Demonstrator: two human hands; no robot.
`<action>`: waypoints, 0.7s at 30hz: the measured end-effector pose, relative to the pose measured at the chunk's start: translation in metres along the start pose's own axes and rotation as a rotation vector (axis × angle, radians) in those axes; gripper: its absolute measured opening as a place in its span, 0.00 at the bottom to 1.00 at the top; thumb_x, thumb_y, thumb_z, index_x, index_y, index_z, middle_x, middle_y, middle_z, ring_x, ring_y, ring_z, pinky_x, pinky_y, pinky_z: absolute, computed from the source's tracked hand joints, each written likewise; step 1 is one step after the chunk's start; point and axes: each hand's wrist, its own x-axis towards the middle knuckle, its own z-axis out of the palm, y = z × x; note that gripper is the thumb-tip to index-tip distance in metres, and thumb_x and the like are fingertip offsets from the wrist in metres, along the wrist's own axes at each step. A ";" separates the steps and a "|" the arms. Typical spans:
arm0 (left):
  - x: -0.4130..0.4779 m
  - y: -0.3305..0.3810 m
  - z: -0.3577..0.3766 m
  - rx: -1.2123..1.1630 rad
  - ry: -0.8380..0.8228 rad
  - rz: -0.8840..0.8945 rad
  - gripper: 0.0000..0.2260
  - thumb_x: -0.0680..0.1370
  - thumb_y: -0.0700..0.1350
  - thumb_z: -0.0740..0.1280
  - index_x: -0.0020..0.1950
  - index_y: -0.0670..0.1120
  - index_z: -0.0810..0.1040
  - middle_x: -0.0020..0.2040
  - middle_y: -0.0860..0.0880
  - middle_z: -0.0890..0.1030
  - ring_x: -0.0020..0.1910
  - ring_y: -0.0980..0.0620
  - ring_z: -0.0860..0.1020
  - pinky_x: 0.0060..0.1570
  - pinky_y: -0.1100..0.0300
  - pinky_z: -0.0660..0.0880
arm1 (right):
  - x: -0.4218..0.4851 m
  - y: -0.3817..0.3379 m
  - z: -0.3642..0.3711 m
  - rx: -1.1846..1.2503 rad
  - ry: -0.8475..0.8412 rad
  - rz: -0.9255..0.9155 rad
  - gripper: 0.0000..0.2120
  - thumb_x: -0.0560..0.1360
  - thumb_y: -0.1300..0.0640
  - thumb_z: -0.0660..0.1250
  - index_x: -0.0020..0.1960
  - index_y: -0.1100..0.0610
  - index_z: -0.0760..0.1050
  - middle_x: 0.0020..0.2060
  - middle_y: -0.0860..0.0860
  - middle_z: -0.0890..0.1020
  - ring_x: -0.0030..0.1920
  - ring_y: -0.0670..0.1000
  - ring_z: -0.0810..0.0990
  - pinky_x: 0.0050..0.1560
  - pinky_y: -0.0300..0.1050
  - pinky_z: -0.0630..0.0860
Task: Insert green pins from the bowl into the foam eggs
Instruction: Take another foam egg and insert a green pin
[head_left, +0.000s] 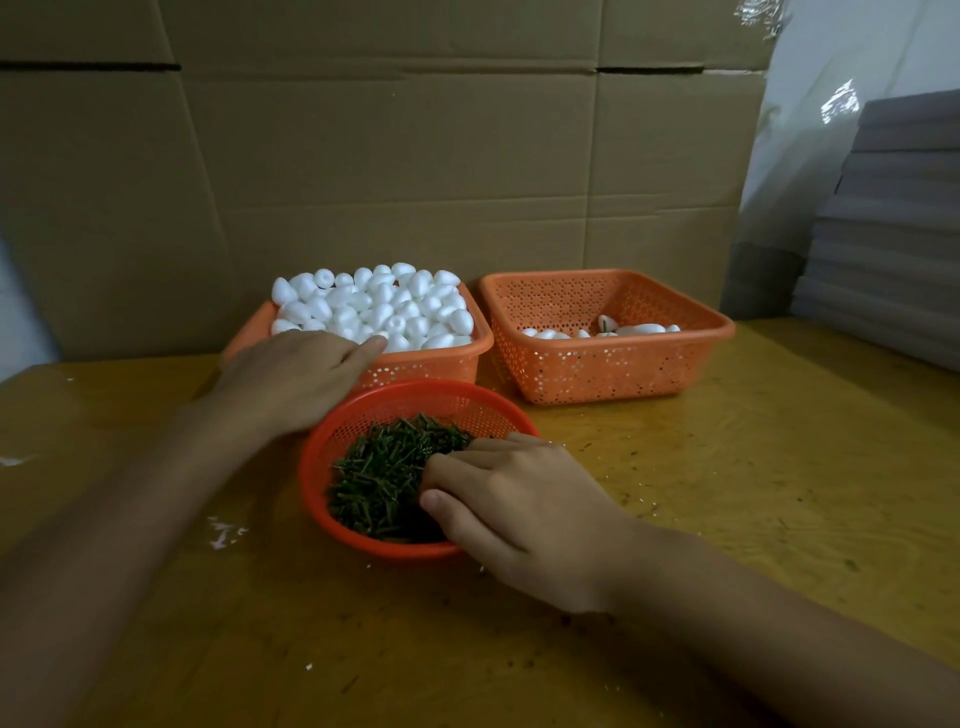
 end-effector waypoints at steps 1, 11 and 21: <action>0.004 0.000 0.000 0.012 -0.036 -0.020 0.33 0.86 0.62 0.46 0.50 0.42 0.82 0.50 0.40 0.84 0.59 0.37 0.78 0.65 0.42 0.71 | 0.000 0.000 0.000 -0.001 0.002 -0.002 0.17 0.86 0.46 0.47 0.50 0.51 0.71 0.42 0.46 0.78 0.43 0.50 0.75 0.49 0.54 0.72; 0.032 -0.018 0.001 -0.231 -0.093 -0.097 0.23 0.86 0.56 0.60 0.48 0.40 0.85 0.51 0.37 0.84 0.58 0.35 0.80 0.56 0.46 0.74 | -0.001 0.001 0.003 -0.010 0.020 -0.006 0.16 0.86 0.46 0.48 0.50 0.51 0.71 0.42 0.45 0.78 0.43 0.51 0.75 0.49 0.54 0.71; 0.040 -0.036 0.003 -0.501 -0.017 -0.147 0.08 0.76 0.53 0.78 0.44 0.49 0.86 0.44 0.46 0.85 0.52 0.49 0.78 0.49 0.55 0.73 | -0.002 0.000 0.002 -0.020 0.018 -0.007 0.15 0.87 0.47 0.49 0.50 0.51 0.70 0.42 0.45 0.78 0.42 0.50 0.74 0.48 0.52 0.70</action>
